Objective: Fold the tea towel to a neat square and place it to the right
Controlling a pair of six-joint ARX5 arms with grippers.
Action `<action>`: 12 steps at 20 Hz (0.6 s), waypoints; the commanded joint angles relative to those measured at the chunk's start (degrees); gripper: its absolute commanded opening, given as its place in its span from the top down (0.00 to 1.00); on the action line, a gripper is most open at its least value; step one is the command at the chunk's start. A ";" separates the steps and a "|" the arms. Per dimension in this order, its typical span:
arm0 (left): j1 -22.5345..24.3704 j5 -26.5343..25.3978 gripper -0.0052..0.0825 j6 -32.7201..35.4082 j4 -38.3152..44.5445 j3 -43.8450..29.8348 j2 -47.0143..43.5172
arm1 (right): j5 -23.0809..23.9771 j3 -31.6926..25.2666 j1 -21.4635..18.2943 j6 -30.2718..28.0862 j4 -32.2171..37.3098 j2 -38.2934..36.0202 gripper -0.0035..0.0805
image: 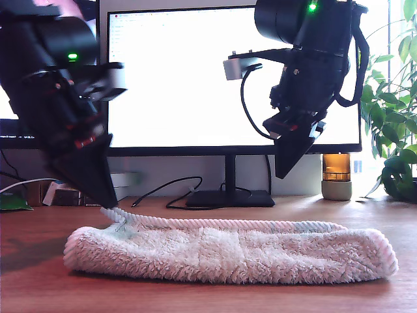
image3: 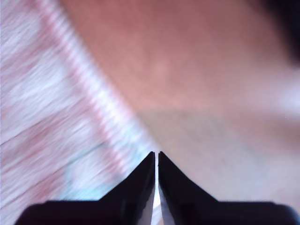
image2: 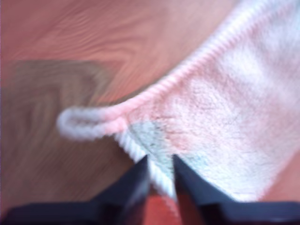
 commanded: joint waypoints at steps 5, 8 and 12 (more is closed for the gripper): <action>-2.93 6.56 0.73 1.62 -1.92 -0.48 -0.31 | -9.38 -0.44 -6.16 16.87 -12.09 0.79 0.97; -6.05 6.03 0.73 3.93 -1.46 -0.48 -0.31 | -10.91 -0.44 -9.99 23.63 -10.10 0.90 0.73; -7.87 5.97 0.73 4.33 -1.49 -0.48 -0.31 | -17.90 -0.44 -14.14 23.47 -8.59 3.34 0.64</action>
